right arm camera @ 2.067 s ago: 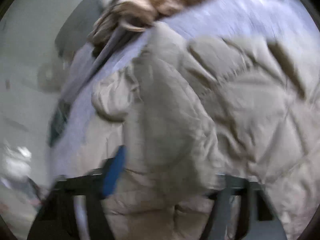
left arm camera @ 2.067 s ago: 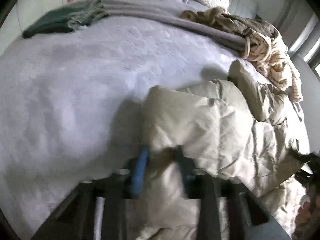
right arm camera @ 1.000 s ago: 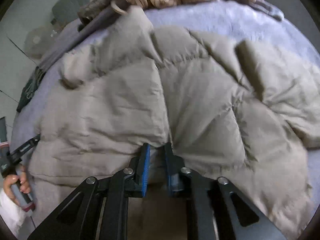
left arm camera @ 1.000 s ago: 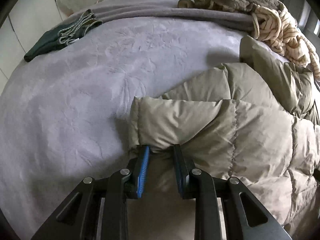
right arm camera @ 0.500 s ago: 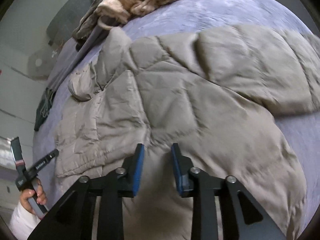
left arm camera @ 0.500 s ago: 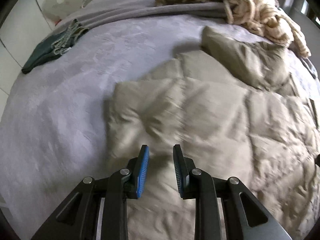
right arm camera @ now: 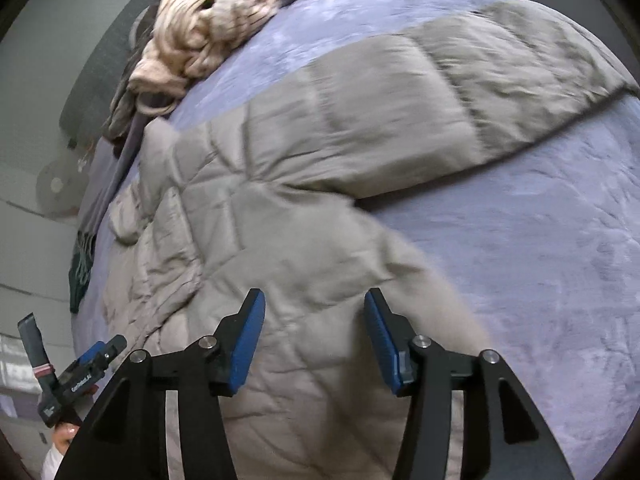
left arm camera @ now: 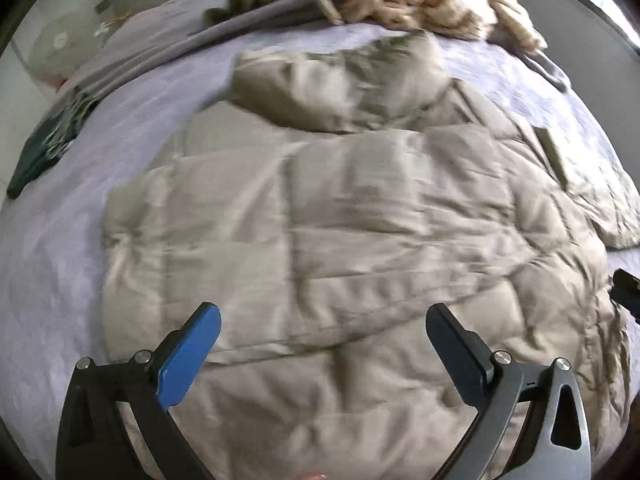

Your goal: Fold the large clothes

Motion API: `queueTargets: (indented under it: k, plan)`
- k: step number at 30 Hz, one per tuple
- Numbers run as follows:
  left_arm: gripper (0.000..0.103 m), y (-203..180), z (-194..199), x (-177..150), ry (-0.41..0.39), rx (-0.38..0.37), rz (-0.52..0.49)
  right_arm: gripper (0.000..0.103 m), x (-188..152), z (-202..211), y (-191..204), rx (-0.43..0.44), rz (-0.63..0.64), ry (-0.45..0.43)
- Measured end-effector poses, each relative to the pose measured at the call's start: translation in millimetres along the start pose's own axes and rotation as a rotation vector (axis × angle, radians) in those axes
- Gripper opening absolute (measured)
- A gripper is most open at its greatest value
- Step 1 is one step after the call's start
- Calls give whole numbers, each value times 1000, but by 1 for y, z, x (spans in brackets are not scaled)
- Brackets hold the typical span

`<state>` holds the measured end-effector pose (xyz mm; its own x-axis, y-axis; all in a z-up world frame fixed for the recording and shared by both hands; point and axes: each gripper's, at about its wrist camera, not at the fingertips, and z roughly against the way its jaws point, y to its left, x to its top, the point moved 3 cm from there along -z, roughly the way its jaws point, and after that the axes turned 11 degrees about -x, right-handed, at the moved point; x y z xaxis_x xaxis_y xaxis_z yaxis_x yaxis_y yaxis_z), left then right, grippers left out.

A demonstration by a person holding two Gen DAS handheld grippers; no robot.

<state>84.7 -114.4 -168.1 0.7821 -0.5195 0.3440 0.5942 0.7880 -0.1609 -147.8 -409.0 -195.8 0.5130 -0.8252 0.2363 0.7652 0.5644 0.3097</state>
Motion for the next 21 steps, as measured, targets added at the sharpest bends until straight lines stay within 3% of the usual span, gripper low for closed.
queueTargets:
  k: [6,9,14,21]
  plan:
    - [103,-34,-12,8,24,-25,-1,67,21,12,-55,-4,-91,-41]
    - [103,-44,-21,10,54,-49,12,84,35,16,-87,-5,-159,-63]
    - [103,-67,-29,12,66,-54,3,88,60,18,-142,-3,-288,-102]
    - [103,-100,-34,16,67,-82,-3,89,83,10,-197,63,-495,-138]
